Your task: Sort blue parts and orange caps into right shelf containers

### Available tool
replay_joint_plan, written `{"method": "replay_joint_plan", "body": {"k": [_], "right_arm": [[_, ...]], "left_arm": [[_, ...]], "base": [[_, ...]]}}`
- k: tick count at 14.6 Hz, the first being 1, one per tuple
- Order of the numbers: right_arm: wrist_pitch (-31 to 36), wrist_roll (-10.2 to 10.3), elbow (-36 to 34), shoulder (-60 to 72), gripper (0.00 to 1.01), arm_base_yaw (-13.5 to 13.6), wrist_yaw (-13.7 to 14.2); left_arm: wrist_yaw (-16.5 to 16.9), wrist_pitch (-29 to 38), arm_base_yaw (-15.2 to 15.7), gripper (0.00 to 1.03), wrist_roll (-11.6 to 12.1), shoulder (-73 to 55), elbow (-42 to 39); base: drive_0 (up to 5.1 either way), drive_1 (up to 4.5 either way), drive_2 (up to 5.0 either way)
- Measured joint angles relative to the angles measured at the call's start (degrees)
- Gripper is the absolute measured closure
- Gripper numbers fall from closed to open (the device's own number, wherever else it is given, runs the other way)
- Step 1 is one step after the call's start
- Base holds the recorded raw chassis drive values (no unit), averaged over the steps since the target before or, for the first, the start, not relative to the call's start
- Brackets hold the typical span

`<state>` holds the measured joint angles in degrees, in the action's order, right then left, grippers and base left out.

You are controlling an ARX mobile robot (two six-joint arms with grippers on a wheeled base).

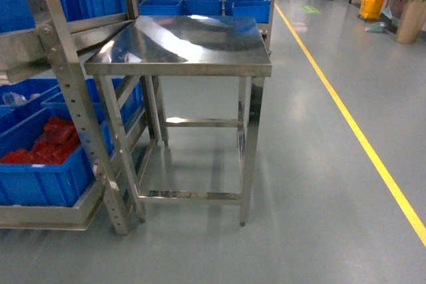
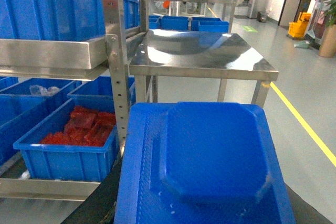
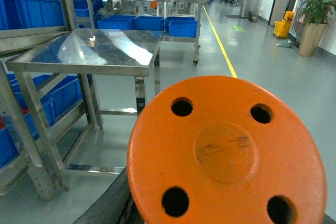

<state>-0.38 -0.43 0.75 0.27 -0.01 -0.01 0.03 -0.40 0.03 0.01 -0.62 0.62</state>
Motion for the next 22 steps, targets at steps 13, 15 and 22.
{"method": "replay_joint_plan", "body": {"k": [13, 15, 22], "right_arm": [[0.1, 0.0, 0.0, 0.0, 0.56, 0.0, 0.1], [0.0, 0.0, 0.0, 0.0, 0.56, 0.0, 0.1], [-0.1, 0.0, 0.0, 0.0, 0.56, 0.0, 0.1]], "left_arm": [[0.0, 0.0, 0.0, 0.6, 0.0, 0.0, 0.0], [0.0, 0.1, 0.0, 0.6, 0.0, 0.0, 0.0], [0.0, 0.0, 0.0, 0.6, 0.0, 0.0, 0.0]], "base": [[-3.0, 2.92, 0.3], [-5.0, 2.48, 2.5], [-5.0, 2.48, 2.5]]}}
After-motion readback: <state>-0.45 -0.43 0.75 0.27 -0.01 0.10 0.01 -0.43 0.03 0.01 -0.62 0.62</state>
